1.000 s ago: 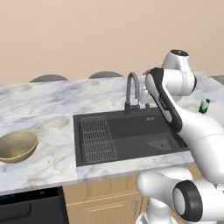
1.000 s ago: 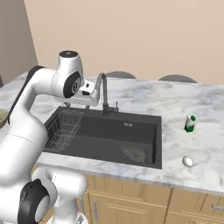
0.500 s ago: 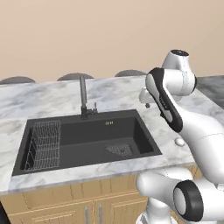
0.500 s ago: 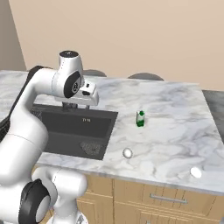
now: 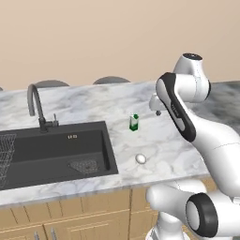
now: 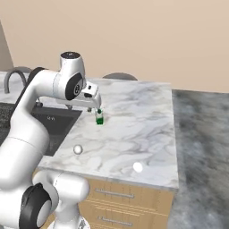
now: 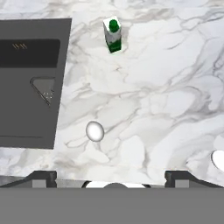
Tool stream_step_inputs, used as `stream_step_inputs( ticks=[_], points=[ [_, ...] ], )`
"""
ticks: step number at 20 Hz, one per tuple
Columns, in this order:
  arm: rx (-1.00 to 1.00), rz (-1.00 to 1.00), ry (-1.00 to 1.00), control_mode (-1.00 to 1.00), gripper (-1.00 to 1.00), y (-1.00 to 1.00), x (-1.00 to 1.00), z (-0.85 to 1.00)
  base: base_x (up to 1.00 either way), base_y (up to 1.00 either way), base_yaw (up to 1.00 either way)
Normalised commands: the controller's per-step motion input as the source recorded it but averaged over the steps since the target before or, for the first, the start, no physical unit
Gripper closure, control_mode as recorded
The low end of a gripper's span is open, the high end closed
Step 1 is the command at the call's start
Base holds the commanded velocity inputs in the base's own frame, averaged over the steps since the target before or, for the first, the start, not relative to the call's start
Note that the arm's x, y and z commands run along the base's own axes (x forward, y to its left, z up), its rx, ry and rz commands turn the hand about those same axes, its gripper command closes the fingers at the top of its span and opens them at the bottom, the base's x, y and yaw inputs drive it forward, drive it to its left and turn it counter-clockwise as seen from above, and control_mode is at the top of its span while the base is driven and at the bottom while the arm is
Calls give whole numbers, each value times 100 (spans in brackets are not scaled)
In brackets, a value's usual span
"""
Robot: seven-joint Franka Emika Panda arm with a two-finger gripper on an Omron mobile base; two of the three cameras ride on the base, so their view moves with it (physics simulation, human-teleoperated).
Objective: Gather the eggs and milk located in the vicinity of the sink area and place them right next to the bowl.
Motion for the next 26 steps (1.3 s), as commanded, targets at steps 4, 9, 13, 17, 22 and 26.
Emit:
stream_step_inputs(
  ticks=[4,9,13,17,22,26],
  points=[
    [0,0,0,100,-100,0,0,0,21,-46,0],
    [0,0,0,100,-100,0,0,0,42,7,-1],
    [0,0,0,100,-100,0,0,0,34,33,-7],
    [0,0,0,100,-100,0,0,0,33,40,-7],
    [-2,0,10,-100,-100,47,21,2,0,0,0],
    [-15,11,26,-100,-100,57,51,19,0,0,0]
  ],
)
